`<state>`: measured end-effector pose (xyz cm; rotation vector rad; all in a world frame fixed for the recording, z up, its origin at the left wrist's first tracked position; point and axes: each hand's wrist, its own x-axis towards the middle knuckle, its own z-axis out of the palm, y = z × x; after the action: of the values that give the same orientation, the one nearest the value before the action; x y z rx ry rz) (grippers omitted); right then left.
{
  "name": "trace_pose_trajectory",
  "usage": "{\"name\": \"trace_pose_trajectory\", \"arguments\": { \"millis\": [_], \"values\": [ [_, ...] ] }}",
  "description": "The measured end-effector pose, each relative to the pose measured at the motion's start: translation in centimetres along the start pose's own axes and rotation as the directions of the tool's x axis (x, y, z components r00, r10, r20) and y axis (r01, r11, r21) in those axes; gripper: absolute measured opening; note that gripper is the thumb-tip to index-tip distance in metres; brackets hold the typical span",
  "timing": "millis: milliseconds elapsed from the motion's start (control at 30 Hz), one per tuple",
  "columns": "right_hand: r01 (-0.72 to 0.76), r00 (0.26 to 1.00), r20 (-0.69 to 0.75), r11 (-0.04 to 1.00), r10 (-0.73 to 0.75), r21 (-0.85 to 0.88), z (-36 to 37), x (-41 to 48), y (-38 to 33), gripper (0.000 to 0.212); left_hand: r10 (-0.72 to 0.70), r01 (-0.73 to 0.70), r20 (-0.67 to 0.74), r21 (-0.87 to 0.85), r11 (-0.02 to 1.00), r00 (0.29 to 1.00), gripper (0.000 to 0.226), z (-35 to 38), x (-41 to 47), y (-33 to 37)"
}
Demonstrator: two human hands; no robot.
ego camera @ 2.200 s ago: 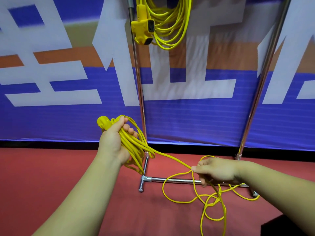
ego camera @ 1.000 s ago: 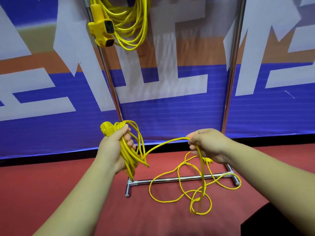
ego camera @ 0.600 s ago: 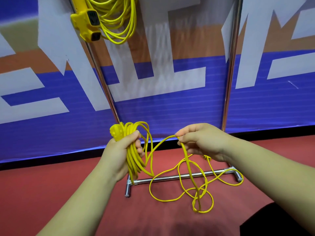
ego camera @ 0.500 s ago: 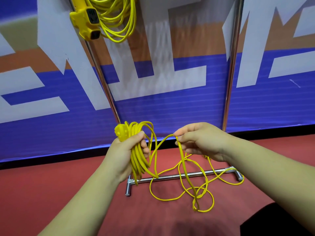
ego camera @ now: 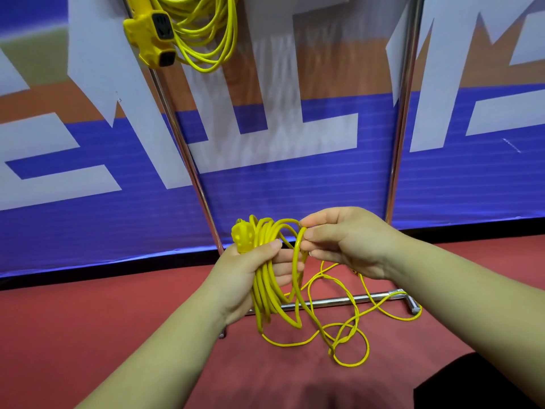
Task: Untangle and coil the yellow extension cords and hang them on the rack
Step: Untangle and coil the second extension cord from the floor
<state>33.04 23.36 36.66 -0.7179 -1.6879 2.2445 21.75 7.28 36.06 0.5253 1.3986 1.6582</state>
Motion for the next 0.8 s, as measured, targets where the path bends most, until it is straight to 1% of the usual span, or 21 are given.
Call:
{"name": "trace_pose_trajectory", "arguments": {
  "millis": [67,167,233,300,367,467,567,667,733,800],
  "values": [
    [0.036,0.999,0.003,0.998,-0.036,-0.044,-0.1,0.0,0.0,0.016,-0.014,0.014,0.022,-0.001,1.000,1.000,0.045,0.4,-0.3,0.1],
    [0.126,0.992,0.030,0.977,-0.123,-0.170,0.0,0.0,0.1,0.014,-0.015,0.015,-0.004,-0.001,1.000,1.000,0.030,0.7,-0.4,0.1],
    [0.207,0.978,0.044,0.939,-0.203,-0.275,-0.1,0.0,0.1,0.013,-0.002,0.002,-0.016,-0.002,1.000,1.000,0.020,0.7,-0.4,0.1],
    [0.262,0.964,0.053,0.894,-0.261,-0.365,-0.5,0.2,0.2,0.015,0.010,-0.010,-0.014,-0.018,1.000,1.000,0.018,0.6,-0.4,0.3],
    [0.262,0.964,0.062,0.874,-0.259,-0.410,-1.0,0.5,0.4,0.015,0.022,-0.023,-0.015,-0.037,0.999,1.000,0.017,0.4,-0.5,0.5],
    [0.227,0.974,0.074,0.877,-0.216,-0.423,-1.5,1.1,0.9,0.011,0.043,-0.042,0.011,-0.053,0.998,0.999,0.016,0.3,-0.7,0.8],
    [0.229,0.973,0.108,0.875,-0.202,-0.427,-1.9,1.6,1.2,0.009,0.036,-0.033,0.031,-0.096,0.995,0.999,0.015,0.2,-0.9,1.3],
    [0.225,0.974,0.101,0.847,-0.202,-0.482,-2.5,1.7,0.8,0.011,0.032,-0.025,0.063,-0.117,0.993,0.997,0.014,-0.3,-0.9,1.8],
    [0.234,0.971,0.076,0.828,-0.228,-0.509,-2.9,1.7,0.4,0.015,0.033,-0.024,0.085,-0.110,0.994,0.996,0.019,-0.9,-0.8,1.9],
    [0.267,0.958,0.045,0.822,-0.284,-0.503,-3.2,1.9,0.1,0.018,0.026,-0.018,0.098,-0.084,0.996,0.995,0.025,-1.2,-0.7,1.9]
  ]
}}
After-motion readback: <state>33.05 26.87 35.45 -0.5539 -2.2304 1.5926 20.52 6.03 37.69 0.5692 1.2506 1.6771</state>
